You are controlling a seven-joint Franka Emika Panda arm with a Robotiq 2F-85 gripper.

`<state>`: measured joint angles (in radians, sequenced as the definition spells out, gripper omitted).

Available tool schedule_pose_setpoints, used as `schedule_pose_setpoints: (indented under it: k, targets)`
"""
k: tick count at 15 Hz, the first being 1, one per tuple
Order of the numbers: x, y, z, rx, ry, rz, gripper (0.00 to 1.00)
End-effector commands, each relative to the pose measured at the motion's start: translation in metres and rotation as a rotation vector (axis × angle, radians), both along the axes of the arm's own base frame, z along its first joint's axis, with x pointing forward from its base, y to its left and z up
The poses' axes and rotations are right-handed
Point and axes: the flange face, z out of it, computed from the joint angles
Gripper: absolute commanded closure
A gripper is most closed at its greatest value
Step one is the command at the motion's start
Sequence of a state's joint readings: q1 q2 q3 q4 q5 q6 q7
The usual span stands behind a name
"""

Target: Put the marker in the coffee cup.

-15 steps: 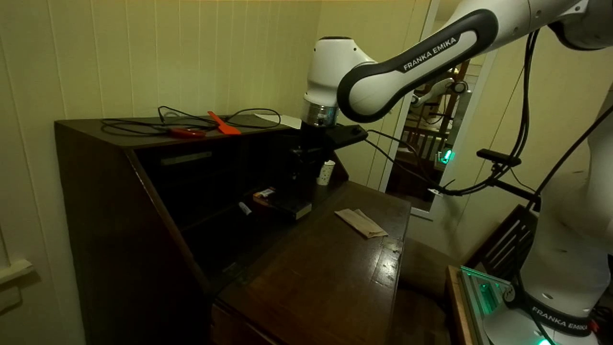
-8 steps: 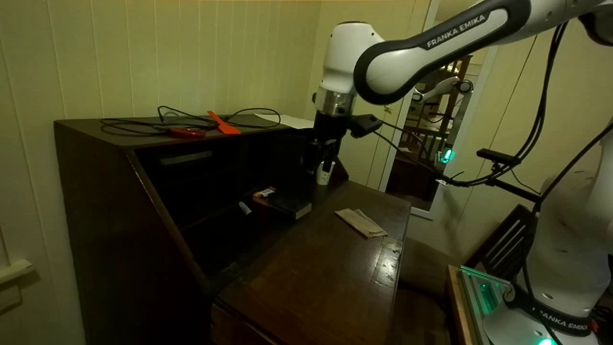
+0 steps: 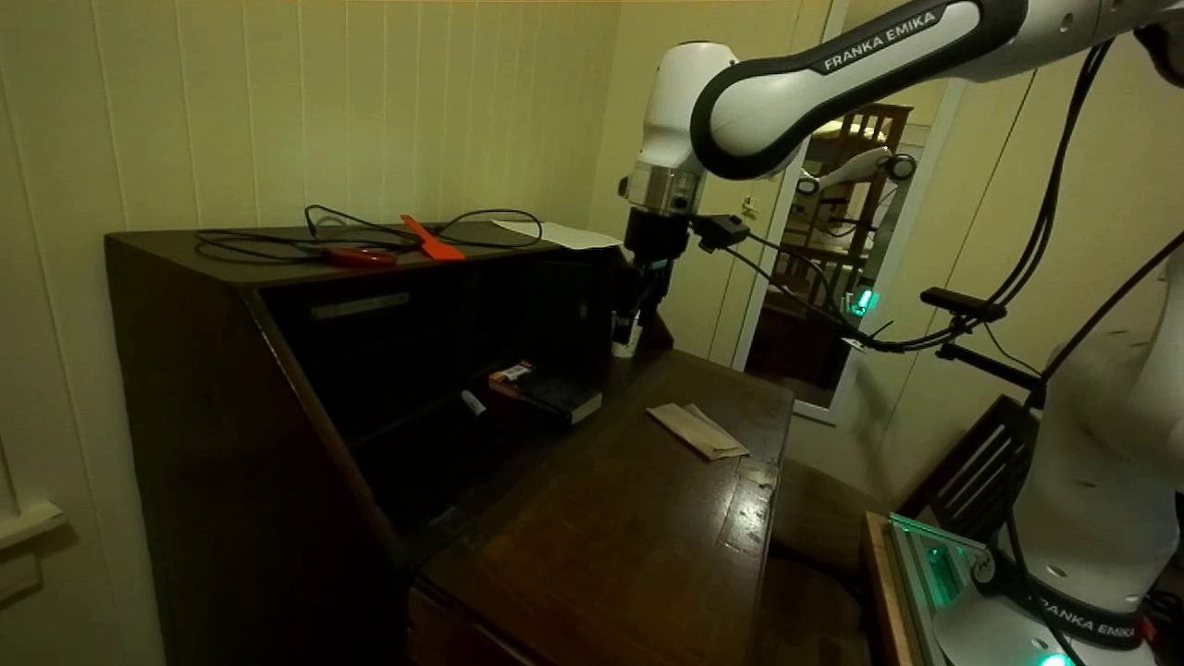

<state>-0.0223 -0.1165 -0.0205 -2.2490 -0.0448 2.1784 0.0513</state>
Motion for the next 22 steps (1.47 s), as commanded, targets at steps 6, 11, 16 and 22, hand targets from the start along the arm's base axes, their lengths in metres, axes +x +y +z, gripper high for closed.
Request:
schedule_pose_setpoints:
  k: [6, 11, 16, 22]
  targets:
    - [0.002, -0.005, -0.007, 0.002, 0.011, -0.032, 0.0]
    - [0.05, 0.016, -0.027, 0.036, -0.106, -0.348, 0.0]
    - [0.104, 0.021, -0.07, 0.066, -0.217, -0.601, 0.0]
    - [0.158, -0.007, -0.13, -0.026, -0.3, -0.878, 0.0]
